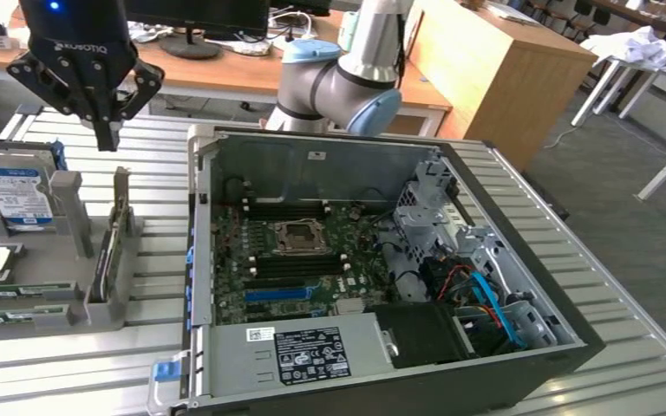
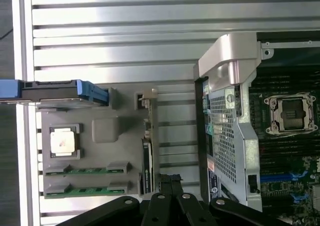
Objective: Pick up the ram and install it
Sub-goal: 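Reach for the ram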
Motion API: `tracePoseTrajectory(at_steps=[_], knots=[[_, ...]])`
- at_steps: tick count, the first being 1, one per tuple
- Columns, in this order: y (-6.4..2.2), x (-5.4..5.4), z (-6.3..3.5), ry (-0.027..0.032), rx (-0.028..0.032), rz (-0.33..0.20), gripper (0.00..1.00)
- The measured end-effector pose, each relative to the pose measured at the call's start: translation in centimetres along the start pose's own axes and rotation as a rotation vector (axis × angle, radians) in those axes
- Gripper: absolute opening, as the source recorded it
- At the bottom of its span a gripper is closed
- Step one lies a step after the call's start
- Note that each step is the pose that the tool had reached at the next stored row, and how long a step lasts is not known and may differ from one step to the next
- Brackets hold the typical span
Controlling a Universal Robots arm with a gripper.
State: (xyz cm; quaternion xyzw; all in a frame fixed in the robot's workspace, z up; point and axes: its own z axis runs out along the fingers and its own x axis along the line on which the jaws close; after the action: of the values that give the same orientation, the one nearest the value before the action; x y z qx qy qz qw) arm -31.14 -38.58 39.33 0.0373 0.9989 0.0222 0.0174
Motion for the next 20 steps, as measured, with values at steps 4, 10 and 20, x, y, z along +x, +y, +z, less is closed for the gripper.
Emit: tracePoseTrajectory(at_steps=[4,10,20], knots=[[0.07,1.2,-0.03,-0.0004,-0.0001,0.0,0.11],[0.11,3.0,-0.09,-0.0007,-0.0001,0.0,0.11],[0.1,5.5,-0.17,-0.0007,-0.0001,0.0,0.11]])
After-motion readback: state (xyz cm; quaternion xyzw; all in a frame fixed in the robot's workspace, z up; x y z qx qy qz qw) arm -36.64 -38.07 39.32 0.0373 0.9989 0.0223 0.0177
